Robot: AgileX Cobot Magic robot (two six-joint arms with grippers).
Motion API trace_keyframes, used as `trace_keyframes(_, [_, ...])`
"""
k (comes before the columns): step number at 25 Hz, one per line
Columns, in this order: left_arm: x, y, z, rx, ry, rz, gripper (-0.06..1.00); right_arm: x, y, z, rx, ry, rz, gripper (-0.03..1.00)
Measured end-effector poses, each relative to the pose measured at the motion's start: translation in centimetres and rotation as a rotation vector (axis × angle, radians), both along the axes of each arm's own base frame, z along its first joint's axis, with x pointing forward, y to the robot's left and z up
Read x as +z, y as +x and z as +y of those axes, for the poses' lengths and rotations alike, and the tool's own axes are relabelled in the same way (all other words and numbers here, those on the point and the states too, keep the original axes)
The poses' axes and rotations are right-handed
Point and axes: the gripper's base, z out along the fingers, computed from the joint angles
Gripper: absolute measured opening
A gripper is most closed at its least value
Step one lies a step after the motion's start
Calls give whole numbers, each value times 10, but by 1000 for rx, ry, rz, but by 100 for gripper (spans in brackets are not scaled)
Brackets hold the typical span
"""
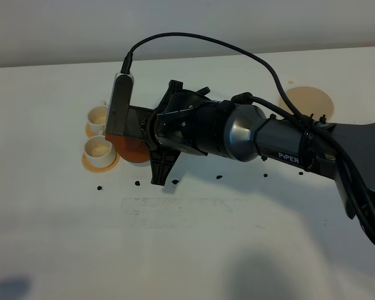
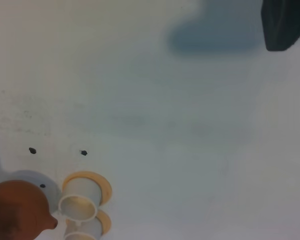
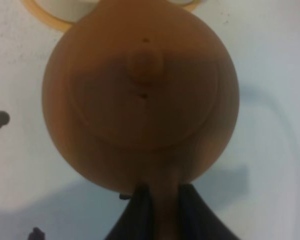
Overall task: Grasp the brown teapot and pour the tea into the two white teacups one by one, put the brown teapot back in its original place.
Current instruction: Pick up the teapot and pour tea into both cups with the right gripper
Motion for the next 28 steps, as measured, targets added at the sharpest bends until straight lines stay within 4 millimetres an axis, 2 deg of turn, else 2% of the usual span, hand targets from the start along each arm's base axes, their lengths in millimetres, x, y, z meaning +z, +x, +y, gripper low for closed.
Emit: trace_keyframes(28, [0, 0, 0, 0, 0, 0, 32, 8, 1, 6, 85, -77, -82, 9])
